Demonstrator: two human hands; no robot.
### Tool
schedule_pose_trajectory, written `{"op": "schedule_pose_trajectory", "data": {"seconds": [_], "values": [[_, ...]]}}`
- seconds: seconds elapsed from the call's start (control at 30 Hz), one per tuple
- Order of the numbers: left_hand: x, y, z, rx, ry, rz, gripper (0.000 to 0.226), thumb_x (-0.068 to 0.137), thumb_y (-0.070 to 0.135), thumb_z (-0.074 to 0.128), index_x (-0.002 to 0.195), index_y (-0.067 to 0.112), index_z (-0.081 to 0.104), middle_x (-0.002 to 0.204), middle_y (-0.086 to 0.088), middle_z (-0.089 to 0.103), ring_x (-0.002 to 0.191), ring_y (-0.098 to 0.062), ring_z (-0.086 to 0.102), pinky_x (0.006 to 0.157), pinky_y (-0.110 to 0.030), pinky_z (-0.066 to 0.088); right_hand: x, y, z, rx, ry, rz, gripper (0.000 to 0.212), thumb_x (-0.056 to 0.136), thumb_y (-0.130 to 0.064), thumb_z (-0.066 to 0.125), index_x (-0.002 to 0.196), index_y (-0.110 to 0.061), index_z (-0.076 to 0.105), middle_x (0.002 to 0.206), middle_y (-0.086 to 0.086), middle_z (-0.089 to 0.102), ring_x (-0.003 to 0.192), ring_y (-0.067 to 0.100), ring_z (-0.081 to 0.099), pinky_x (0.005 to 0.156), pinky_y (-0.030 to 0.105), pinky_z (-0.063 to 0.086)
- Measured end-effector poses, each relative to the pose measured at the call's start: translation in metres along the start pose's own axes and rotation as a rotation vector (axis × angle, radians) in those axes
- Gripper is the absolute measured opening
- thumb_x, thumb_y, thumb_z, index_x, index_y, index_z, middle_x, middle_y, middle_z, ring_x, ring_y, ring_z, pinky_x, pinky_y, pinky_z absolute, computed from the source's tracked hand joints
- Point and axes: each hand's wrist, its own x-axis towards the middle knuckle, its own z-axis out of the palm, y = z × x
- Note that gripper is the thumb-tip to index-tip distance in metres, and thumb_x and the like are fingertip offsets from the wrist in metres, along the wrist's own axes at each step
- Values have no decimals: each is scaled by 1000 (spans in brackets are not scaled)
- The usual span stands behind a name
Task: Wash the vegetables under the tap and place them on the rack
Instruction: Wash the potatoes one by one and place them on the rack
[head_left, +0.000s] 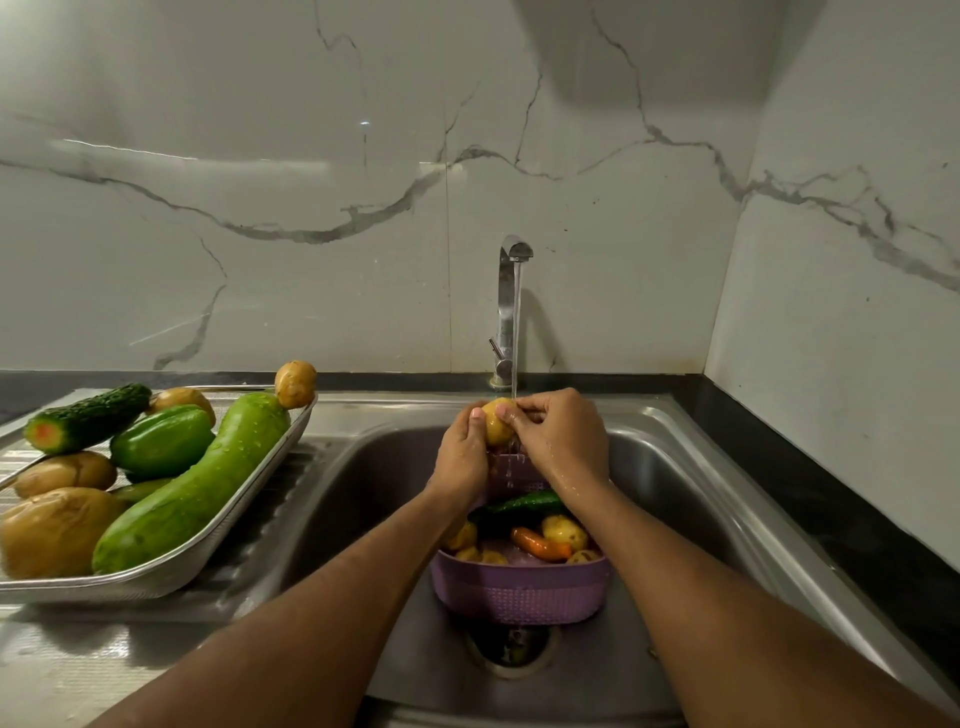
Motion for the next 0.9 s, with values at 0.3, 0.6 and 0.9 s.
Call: {"op": "schedule_pose_trajectory", "data": {"seconds": [0.3,0.6,0.9], "values": [[0,-3,4,-157,-11,-123,37,113,37,28,127,20,57,80,-9,61,61,-11,55,65,-29,50,-2,-1,4,70,-12,-83,33,96,-35,72,127,-24,73,119,-4,76,110,14,70,92,33,59],[-3,-1,8,-159,18,-107,37,113,38,29,135,23,54,111,-10,68,98,-19,69,91,-36,59,3,-2,13,444,-67,329,32,104,-38,58,109,-11,73,96,3,71,85,11,67,72,20,54],[1,2,3,-242,20,-194,31,113,39,28,122,27,55,111,-13,67,97,-21,67,86,-40,57,5,0,-2,882,-291,607,23,100,-22,67,120,-11,71,114,17,70,96,32,75,72,45,66]]}}
